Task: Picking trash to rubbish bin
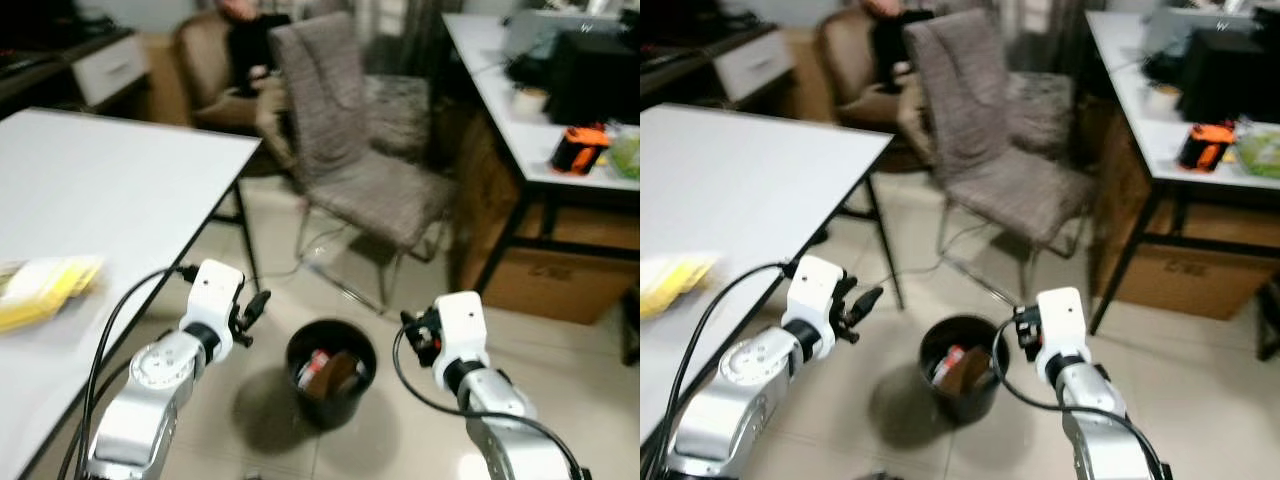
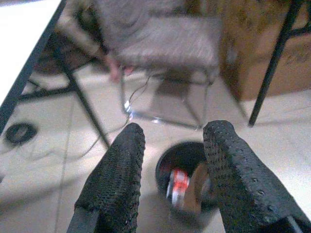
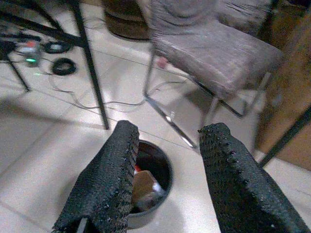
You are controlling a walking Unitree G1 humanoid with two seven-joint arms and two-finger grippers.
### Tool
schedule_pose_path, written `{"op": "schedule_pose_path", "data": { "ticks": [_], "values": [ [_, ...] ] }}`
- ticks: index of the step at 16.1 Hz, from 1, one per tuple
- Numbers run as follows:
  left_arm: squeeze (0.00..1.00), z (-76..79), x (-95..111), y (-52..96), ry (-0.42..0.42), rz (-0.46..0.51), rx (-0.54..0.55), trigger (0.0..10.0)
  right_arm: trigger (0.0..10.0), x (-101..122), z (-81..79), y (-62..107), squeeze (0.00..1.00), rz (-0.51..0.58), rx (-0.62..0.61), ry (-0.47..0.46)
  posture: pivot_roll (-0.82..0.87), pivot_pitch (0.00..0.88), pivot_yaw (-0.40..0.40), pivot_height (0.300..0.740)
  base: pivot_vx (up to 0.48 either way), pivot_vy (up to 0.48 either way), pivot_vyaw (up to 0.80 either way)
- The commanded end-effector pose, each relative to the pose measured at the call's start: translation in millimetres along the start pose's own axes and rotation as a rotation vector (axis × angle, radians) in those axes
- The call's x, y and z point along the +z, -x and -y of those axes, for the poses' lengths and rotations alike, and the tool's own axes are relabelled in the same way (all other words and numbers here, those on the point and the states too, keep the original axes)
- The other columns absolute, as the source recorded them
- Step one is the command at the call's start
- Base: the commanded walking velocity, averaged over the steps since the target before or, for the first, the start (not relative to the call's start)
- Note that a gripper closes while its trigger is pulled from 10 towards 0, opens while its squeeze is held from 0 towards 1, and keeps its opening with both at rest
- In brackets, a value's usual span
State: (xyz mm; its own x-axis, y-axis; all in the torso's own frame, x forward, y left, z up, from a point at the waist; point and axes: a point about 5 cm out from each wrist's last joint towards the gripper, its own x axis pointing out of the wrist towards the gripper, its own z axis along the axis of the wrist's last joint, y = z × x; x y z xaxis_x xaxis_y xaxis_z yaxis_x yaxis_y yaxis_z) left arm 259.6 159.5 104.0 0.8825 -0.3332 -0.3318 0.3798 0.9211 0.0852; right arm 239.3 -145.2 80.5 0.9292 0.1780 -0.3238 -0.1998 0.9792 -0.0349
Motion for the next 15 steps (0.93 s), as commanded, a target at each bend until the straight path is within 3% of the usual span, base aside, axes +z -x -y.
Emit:
{"op": "schedule_pose_path", "data": {
  "ticks": [1,5,15],
  "values": [
    [0.00,-1.7,7,0.5,0.000,0.016,0.000,10.0,10.0,9,2.4,1.4,0.00,0.048,-0.011,-0.014,-0.07,0.000,0.041,0.740,-0.304,0.000,0.00],
    [0.00,-5.1,13,1.8,-0.001,0.033,0.014,10.0,10.0,21,1.8,2.0,0.00,0.118,-0.023,-0.035,-0.06,0.000,0.036,0.740,-0.304,0.000,0.00],
    [0.00,-7.0,15,3.7,-0.006,0.036,0.028,10.0,10.0,24,0.5,-2.0,0.00,0.118,-0.004,-0.023,-0.06,0.000,0.025,0.740,-0.305,0.000,0.00]
  ]
}}
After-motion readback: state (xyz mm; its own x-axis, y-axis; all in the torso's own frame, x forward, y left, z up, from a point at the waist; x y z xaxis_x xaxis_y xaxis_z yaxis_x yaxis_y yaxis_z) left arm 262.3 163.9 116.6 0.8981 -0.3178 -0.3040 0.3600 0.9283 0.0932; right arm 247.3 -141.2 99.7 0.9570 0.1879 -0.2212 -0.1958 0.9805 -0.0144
